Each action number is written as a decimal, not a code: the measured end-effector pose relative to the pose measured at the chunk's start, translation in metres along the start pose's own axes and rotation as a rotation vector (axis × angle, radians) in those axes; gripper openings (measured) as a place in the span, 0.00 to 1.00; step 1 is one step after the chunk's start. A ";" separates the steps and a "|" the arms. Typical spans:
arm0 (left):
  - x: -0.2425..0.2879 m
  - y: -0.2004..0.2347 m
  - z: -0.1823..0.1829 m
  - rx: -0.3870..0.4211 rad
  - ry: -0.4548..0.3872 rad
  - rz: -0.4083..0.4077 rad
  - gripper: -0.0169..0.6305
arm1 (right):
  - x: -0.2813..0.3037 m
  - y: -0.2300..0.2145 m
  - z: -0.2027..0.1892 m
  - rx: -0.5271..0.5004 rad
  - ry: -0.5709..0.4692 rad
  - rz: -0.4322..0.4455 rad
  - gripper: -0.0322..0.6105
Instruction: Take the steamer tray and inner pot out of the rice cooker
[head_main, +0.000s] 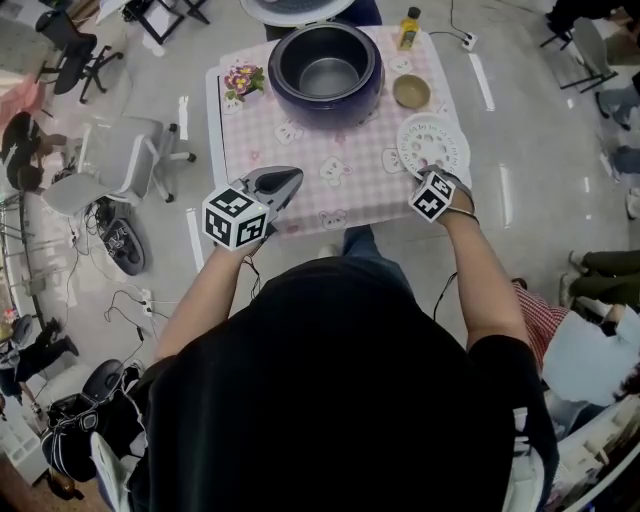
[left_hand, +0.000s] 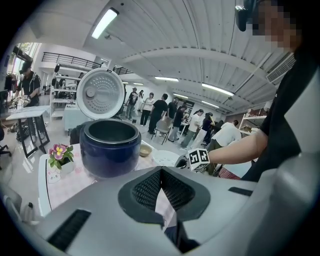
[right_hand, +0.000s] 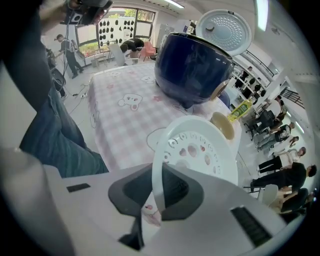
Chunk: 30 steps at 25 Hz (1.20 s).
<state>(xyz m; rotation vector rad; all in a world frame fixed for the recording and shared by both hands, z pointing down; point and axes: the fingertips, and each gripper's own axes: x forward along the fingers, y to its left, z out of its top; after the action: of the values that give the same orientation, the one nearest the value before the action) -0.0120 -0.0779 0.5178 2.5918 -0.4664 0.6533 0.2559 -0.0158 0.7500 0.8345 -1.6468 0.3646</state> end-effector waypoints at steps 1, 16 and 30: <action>0.002 0.001 0.000 -0.001 0.002 -0.001 0.06 | 0.004 0.000 0.000 -0.002 0.003 0.005 0.10; 0.018 0.007 0.003 -0.001 0.030 -0.004 0.06 | 0.038 0.015 -0.003 0.022 0.001 0.084 0.11; 0.018 0.012 -0.002 -0.025 0.038 0.002 0.06 | 0.051 0.025 -0.005 0.070 0.025 0.157 0.15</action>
<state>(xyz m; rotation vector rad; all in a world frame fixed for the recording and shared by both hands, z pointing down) -0.0027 -0.0916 0.5322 2.5513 -0.4623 0.6916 0.2395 -0.0120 0.8043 0.7511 -1.6885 0.5431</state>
